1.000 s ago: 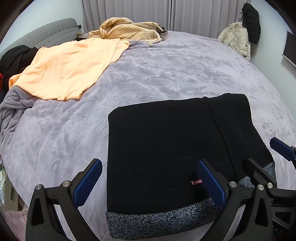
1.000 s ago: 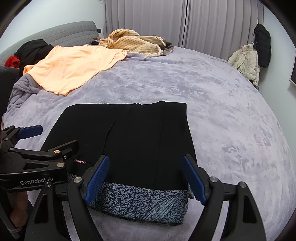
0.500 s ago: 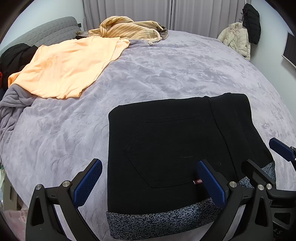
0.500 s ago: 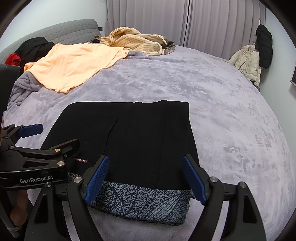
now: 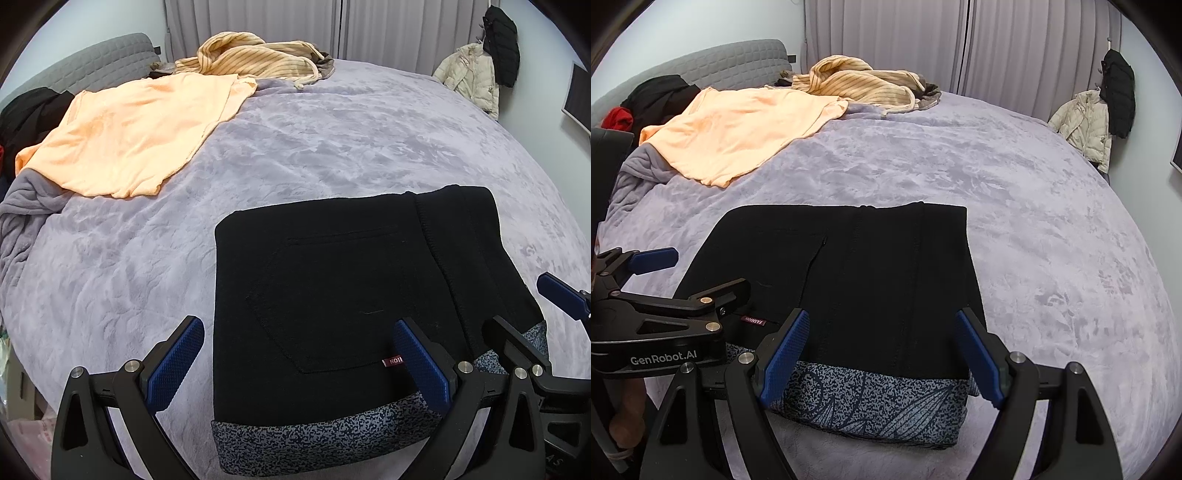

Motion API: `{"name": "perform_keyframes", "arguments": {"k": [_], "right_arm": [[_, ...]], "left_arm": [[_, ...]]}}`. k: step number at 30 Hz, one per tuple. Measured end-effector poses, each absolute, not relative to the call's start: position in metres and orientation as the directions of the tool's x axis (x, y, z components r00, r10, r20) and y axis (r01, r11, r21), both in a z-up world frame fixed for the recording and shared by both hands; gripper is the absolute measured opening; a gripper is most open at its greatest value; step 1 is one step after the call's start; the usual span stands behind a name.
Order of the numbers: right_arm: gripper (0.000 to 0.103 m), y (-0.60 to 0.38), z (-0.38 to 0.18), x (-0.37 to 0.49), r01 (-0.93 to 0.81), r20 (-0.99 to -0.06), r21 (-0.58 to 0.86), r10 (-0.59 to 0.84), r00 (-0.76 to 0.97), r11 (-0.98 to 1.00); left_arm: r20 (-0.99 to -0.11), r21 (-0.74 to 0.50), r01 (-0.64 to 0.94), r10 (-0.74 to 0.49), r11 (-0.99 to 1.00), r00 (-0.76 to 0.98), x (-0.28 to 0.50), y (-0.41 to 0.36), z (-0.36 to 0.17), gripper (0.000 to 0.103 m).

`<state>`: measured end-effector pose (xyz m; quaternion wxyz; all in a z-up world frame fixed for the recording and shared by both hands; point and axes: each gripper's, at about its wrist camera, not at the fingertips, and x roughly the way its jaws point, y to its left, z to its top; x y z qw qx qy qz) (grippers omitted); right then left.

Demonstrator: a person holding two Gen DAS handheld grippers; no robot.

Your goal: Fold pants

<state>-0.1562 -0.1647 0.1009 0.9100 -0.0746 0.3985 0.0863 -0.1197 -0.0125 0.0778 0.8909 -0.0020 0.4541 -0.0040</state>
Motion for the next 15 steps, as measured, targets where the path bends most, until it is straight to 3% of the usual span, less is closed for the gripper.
{"name": "perform_keyframes", "arguments": {"k": [15], "right_arm": [[0.084, -0.1691, 0.1043, -0.1564, -0.218, -0.734, -0.064, 0.102, 0.671, 0.974]], "left_arm": [[-0.814, -0.001, 0.010, -0.007, 1.000, 0.580, -0.1179, -0.0143, 0.0777, 0.103]]}}
